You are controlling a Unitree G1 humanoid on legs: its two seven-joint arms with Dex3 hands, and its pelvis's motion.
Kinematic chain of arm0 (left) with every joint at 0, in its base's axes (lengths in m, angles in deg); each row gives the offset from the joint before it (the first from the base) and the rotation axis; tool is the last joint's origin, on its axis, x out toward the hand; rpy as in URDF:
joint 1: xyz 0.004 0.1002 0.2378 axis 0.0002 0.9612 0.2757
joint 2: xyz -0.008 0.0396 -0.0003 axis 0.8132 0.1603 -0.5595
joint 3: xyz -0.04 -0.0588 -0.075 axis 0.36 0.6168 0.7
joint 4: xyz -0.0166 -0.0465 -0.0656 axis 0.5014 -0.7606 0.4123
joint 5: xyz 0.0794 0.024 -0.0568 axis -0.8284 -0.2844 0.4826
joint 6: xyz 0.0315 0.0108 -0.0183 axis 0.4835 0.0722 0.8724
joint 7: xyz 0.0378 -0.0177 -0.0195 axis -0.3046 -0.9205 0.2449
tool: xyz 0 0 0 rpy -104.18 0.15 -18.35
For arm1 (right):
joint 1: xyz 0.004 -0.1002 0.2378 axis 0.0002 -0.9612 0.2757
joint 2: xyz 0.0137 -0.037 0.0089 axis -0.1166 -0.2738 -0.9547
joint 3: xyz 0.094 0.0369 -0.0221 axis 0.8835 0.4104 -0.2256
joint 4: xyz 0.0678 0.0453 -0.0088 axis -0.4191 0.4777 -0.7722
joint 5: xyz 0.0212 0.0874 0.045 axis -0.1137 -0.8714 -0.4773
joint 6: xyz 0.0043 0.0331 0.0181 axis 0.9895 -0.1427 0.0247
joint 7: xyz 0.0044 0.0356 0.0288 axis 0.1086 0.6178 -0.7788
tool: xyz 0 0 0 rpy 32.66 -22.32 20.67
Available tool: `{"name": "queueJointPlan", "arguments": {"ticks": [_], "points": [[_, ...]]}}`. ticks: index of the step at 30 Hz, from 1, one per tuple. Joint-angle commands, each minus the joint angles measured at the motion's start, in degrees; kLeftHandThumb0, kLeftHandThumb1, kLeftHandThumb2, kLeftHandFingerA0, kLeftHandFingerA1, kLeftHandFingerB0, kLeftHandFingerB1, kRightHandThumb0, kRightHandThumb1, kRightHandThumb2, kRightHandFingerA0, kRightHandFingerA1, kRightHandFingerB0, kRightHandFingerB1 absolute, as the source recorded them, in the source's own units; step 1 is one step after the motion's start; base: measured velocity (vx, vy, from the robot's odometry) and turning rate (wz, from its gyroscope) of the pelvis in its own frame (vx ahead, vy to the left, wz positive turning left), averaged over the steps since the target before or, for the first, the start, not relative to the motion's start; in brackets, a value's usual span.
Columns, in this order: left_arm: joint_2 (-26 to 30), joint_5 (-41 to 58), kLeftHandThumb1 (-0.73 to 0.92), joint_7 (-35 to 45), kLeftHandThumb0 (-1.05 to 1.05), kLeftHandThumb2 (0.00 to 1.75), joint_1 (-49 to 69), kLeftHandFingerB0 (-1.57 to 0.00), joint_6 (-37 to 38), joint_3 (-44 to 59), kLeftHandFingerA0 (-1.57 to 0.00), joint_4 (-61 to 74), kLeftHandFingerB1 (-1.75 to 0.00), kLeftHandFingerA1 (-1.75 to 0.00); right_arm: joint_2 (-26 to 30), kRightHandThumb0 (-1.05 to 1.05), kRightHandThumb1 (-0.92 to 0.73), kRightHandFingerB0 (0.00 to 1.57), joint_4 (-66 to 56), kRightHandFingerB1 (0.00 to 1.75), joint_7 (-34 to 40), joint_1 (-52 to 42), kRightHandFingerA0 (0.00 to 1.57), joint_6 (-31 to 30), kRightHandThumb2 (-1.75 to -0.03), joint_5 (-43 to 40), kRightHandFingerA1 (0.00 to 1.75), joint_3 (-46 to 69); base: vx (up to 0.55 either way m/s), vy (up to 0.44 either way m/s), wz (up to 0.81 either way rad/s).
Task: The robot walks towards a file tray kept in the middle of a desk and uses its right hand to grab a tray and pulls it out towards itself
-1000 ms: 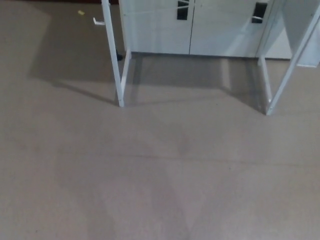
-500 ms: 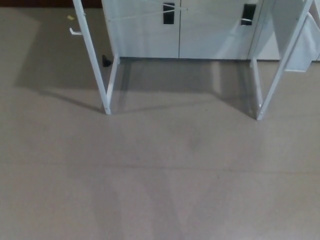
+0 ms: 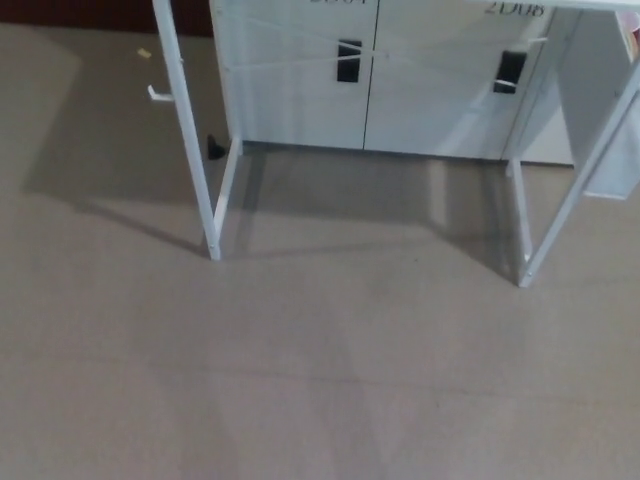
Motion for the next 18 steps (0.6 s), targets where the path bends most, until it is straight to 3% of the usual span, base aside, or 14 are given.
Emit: {"name": "queueJointPlan", "arguments": {"ticks": [1,2,3,4,5,6,9,10,11,12,18], "points": [[0.15,0.62,0.36,0.36,-0.61,0.88,-0.01,-0.21,2.14,0.54,-0.31,0.79,-0.6,-0.69,0.87,-0.52,-0.6,0.27,-0.06,0.38,0.26,0.08,0.37,1.16,-0.58,0.2,0.58,-0.06,0.29,-0.262,0.23],[0.05,0.93,0.35,0.57,-0.6,0.88,-0.04,-0.22,2.22,0.85,-0.32,0.62,-0.6,-0.7,0.97,-0.53,-0.6,0.28,0.13,0.38,0.4,0.15,0.38,1.29,-0.58,0.41,0.59,-0.2,0.28,-0.311,-1.31],[-0.04,1.07,0.35,0.59,-0.6,0.88,-0.06,-0.22,2.29,1.05,-0.33,0.49,-0.6,-0.7,0.99,-0.53,-0.59,0.28,0.22,0.39,0.39,0.18,0.38,1.36,-0.58,0.43,0.61,-0.24,0.27,-0.449,0.74],[-0.14,1.1,0.45,0.52,-0.57,0.67,-0.15,-0.24,2.25,1.22,-0.32,0.3,-0.59,-0.75,1.04,-0.53,-0.59,0.28,0.41,0.39,0.25,0.24,0.38,1.49,-0.58,0.3,0.61,-0.25,0.26,-0.45,0.36],[-0.16,1.05,0.45,0.4,-0.57,0.67,-0.18,-0.24,2.03,1.25,-0.31,0.18,-0.59,-0.74,1.13,-0.52,-0.59,0.28,0.71,0.38,0.1,0.36,0.38,1.5,-0.58,0.25,0.61,-0.3,0.25,-0.206,0.04],[-0.19,1.02,0.34,0.33,-0.58,0.87,0.0,-0.21,1.85,1.26,-0.32,0.41,-0.6,-0.69,1.18,-0.52,-0.61,0.29,0.73,0.38,0.28,0.37,0.41,1.29,-0.58,0.42,0.6,-0.48,0.27,-0.199,-0.13],[-0.23,1.0,0.34,0.55,-0.58,0.86,0.04,-0.21,2.02,1.32,-0.3,0.35,-0.59,-0.68,1.36,-0.54,-0.61,0.28,0.85,0.39,0.52,0.6,0.4,1.05,-0.58,0.65,0.62,-0.82,0.24,-0.129,-0.03],[-0.08,0.57,0.44,0.4,-0.55,0.66,-0.02,-0.22,1.88,1.0,-0.3,0.43,-0.57,-0.71,1.41,-0.54,-0.61,0.28,1.4,0.4,0.23,0.85,0.4,1.45,-0.58,0.59,0.62,-0.87,0.23,-0.073,-0.06],[0.06,0.21,0.44,0.25,-0.55,0.66,-0.04,-0.22,2.05,0.73,-0.3,0.32,-0.57,-0.71,1.44,-0.54,-0.61,0.28,1.65,0.4,0.16,0.95,0.4,1.62,-0.58,0.61,0.62,-0.93,0.24,-0.054,-0.08],[0.08,0.22,0.34,0.39,-0.57,0.86,-0.08,-0.2,1.92,0.68,-0.31,0.35,-0.59,-0.69,1.47,-0.54,-0.61,0.28,1.67,0.4,0.19,0.99,0.4,1.52,-0.58,0.62,0.62,-0.99,0.26,-0.016,-0.1],[0.0,0.62,0.34,0.69,-0.57,0.87,0.25,-0.21,2.57,0.88,-0.32,0.03,-0.6,-0.7,1.6,-0.54,-0.59,0.27,1.72,0.38,0.54,0.59,0.4,2.22,-0.58,1.01,0.6,-1.44,0.33,0.124,0.03]]}}
